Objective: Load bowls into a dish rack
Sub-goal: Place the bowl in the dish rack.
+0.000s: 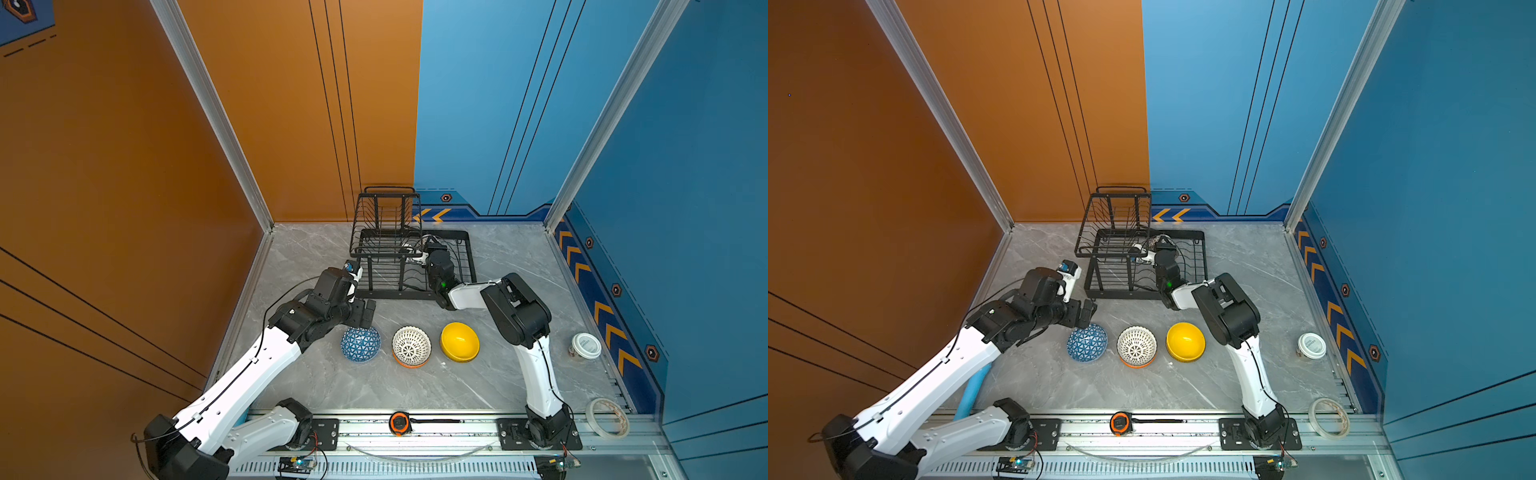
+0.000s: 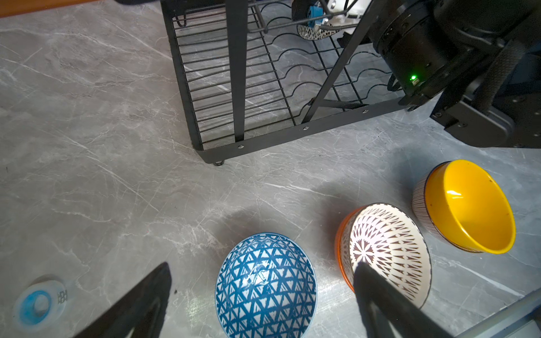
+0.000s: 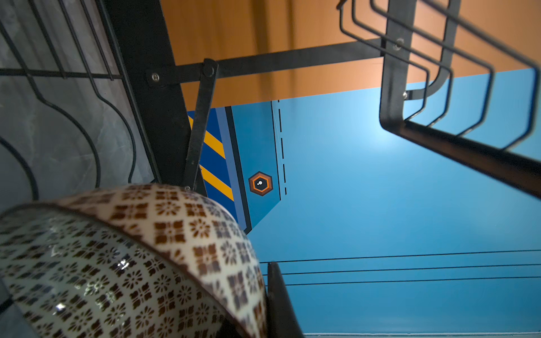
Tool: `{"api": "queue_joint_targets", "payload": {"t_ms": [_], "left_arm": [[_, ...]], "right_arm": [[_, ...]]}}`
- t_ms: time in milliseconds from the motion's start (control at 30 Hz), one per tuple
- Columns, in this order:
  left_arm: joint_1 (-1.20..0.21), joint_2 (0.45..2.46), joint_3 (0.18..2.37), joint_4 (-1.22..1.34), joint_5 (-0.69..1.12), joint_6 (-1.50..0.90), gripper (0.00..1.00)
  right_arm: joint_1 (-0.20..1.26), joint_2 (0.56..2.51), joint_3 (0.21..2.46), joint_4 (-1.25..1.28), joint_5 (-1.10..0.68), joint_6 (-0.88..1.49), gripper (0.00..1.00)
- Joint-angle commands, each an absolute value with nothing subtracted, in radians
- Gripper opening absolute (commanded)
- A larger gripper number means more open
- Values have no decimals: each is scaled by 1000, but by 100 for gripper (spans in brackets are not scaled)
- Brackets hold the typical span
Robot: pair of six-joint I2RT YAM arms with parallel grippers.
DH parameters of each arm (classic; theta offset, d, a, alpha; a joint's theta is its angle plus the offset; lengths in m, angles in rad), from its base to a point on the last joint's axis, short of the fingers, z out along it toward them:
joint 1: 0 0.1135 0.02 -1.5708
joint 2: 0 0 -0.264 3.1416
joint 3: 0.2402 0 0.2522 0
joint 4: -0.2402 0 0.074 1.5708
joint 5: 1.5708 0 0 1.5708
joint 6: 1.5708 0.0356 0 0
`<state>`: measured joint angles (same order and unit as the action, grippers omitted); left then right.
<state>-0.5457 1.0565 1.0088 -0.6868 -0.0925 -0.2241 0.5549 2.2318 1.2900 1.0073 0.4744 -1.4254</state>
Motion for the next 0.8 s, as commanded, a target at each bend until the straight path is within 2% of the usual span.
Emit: {"api": "queue_joint_targets", "payload": {"t_ms": [0, 533, 767], "left_arm": [[-537, 1052, 1019, -731, -96, -209, 98], [-532, 1037, 1023, -738, -94, -175, 98], [-533, 1050, 1094, -738, -103, -147, 98]], "right_arm": [[548, 2257, 1345, 1099, 441, -1425, 0], [544, 2362, 1489, 1098, 376, -1400, 0], [541, 2379, 1526, 1075, 359, -1373, 0]]}}
